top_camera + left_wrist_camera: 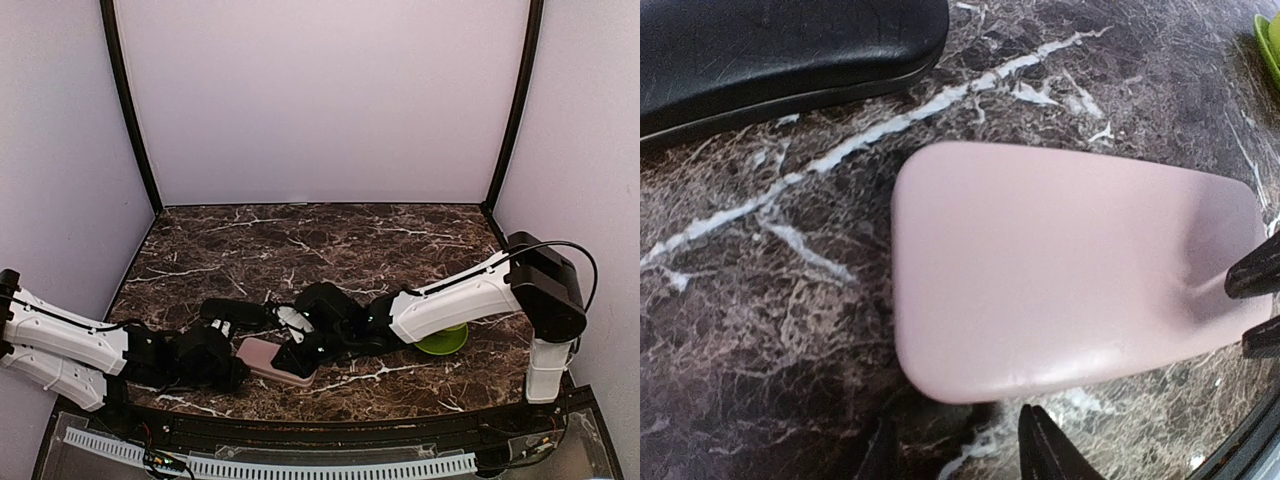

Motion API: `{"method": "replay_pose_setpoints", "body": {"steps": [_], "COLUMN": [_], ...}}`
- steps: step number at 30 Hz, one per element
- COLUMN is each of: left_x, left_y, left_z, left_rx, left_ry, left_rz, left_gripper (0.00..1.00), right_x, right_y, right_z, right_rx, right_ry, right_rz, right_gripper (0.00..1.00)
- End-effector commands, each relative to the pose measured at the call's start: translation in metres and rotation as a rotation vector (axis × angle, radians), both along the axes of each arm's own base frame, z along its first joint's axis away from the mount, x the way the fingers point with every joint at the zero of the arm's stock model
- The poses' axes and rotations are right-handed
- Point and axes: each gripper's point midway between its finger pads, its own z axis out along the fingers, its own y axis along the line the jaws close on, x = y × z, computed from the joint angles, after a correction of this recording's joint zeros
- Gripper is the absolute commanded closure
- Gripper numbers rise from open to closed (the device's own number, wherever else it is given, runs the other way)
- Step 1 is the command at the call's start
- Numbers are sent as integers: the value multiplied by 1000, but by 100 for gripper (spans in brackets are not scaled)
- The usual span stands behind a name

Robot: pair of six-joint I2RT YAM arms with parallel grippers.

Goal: Organize the sunglasses
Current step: Close the case with sunglasses at the center of the board, then adjust the case with sunglasses at the center of the board.

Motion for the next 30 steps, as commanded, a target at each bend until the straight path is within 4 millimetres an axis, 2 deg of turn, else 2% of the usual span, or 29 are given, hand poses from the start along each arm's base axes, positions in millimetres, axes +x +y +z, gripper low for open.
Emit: {"method": "replay_pose_setpoints", "body": {"steps": [1,6,9,15,19,21,24,30], "left_x": [-8,-10,-12,-8,0,5,16,29], "left_y": [12,13,14,8,4,4,7,9], "left_z": [5,14,20,47,70,75,72,58], "left_rx": [51,31,20,-64,-126,-132,-127,-94], "left_ry": [17,14,10,-47,-114,-120,-97,-77], "left_rz": [-3,1,4,-11,-12,-9,17,16], "left_gripper": [56,54,53,46,40,39,38,45], "right_x": [-1,0,1,12,18,20,19,19], "right_y": [-4,-5,-6,-21,-37,-44,-48,-57], "right_z": [4,6,12,26,24,19,14,-5], "right_rx": [5,7,8,-27,-99,-141,-173,-231], "right_ry": [17,19,0,-79,-122,-136,-137,-97], "right_rz": [9,14,14,-15,-39,-41,-45,-82], "right_gripper": [82,81,76,49,35,30,28,27]}}
